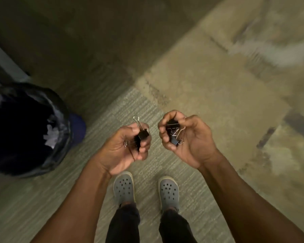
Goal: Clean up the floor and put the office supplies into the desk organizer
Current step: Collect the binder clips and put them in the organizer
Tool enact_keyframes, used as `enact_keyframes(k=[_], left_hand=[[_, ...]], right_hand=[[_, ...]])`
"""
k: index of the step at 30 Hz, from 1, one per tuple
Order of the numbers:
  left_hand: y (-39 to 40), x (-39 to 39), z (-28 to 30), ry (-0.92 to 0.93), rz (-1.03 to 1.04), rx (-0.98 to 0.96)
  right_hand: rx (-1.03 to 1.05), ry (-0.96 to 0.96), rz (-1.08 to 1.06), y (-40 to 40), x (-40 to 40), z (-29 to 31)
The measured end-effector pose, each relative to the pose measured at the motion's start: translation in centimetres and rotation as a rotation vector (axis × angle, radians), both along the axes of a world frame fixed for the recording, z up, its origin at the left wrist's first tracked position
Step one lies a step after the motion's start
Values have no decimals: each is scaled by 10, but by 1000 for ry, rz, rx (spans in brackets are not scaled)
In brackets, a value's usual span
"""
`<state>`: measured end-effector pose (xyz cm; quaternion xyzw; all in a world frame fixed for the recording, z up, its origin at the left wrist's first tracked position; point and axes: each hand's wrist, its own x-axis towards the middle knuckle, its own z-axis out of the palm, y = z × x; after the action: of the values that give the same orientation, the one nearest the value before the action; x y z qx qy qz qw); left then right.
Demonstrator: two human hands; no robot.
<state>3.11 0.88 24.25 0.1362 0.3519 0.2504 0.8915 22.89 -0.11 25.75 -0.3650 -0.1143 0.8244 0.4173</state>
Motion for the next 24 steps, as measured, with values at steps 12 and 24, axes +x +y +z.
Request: enact_keyframes(k=[12,24], left_hand=[[49,-26,268,50,291,145],[-6,-76,436,636,628,455]], right_hand=[[-106,77,-316,49,-61,262],[-227,123,-316,23,-188,394]])
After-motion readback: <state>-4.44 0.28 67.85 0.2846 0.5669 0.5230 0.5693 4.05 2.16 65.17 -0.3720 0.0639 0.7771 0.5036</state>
